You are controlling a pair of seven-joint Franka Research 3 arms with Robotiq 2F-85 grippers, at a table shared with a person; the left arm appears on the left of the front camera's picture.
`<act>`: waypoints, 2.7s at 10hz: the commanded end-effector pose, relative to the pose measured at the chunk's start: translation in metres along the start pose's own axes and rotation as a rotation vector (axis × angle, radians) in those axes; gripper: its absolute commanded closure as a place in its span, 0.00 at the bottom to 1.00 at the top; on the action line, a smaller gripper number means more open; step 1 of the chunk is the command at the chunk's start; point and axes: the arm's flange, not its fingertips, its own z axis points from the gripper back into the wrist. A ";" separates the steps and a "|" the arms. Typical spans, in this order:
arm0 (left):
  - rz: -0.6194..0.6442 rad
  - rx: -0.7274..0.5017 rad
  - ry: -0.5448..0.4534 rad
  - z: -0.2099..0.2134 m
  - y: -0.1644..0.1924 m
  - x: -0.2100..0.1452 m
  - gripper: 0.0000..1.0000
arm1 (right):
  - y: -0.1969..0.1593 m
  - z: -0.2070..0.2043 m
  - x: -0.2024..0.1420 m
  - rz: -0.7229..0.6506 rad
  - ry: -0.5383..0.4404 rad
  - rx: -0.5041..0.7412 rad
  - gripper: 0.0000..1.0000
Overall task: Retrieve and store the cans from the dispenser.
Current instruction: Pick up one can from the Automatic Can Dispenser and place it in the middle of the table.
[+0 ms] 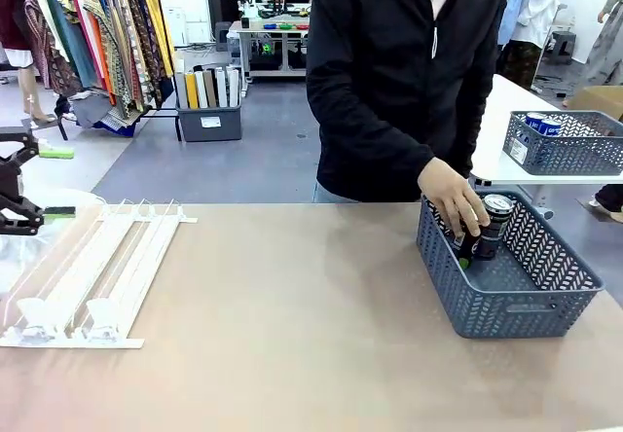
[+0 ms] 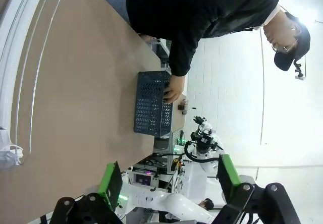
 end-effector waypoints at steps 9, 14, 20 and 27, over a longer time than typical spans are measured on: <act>0.016 -0.004 -0.006 0.002 -0.004 -0.001 0.00 | 0.004 0.000 0.002 0.006 0.002 0.005 0.00; 0.016 -0.004 -0.006 0.002 -0.004 -0.001 0.00 | 0.004 0.000 0.002 0.006 0.002 0.005 0.00; 0.016 -0.004 -0.006 0.002 -0.004 -0.001 0.00 | 0.004 0.000 0.002 0.006 0.002 0.005 0.00; 0.016 -0.004 -0.006 0.002 -0.004 -0.001 0.00 | 0.004 0.000 0.002 0.006 0.002 0.005 0.00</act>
